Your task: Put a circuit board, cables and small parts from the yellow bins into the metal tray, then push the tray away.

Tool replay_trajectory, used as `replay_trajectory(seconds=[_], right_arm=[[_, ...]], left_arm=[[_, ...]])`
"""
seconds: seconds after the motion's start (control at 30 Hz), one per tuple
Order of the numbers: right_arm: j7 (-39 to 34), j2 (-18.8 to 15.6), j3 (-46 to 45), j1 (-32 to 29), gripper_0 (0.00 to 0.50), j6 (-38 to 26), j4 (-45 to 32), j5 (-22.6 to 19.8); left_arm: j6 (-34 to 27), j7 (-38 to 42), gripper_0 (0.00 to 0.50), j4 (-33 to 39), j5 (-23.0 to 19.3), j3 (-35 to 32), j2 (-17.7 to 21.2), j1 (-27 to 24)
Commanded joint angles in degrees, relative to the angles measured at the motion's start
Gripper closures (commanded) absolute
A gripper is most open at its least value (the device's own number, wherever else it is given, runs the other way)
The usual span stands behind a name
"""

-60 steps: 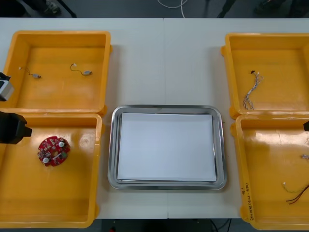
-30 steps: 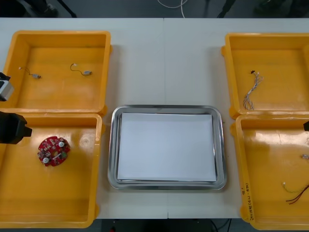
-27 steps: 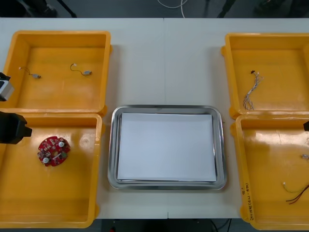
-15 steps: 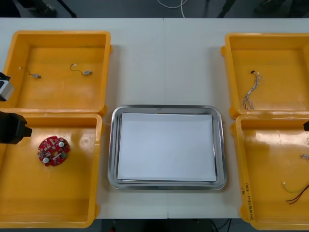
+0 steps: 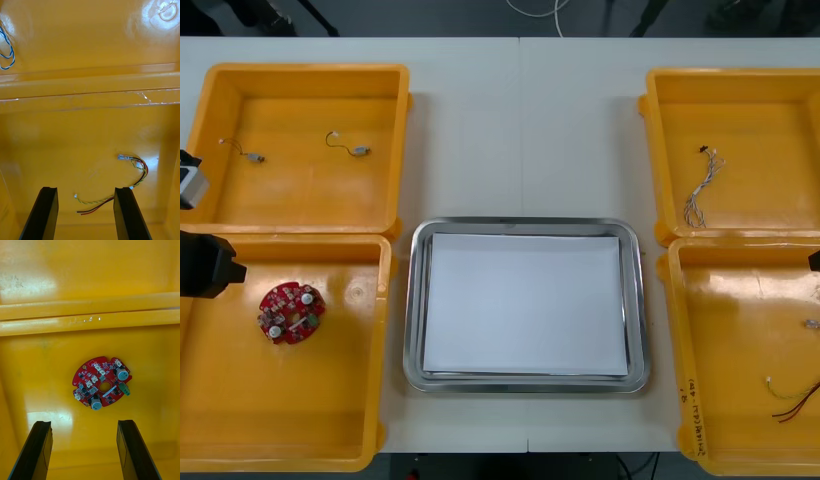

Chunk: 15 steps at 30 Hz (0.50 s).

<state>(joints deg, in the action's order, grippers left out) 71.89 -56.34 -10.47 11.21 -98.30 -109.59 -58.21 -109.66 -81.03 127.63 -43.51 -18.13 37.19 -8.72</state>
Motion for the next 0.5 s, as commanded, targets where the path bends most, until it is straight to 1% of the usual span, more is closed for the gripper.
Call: replay_trajectory(seconds=[0.03, 0.5], right_arm=[[-1.5, -2.0, -2.0, -0.1, 0.072, -0.4, -0.4, -0.5], [-1.5, -2.0, -2.0, -0.1, 0.072, -0.4, -0.4, -0.5]], left_arm=[[-0.3, -5.0, 0.000, 1.9, -0.4, -1.0, 2.3, 1.0], [-0.3, -5.0, 0.000, 1.9, -0.4, -1.0, 2.3, 1.0]])
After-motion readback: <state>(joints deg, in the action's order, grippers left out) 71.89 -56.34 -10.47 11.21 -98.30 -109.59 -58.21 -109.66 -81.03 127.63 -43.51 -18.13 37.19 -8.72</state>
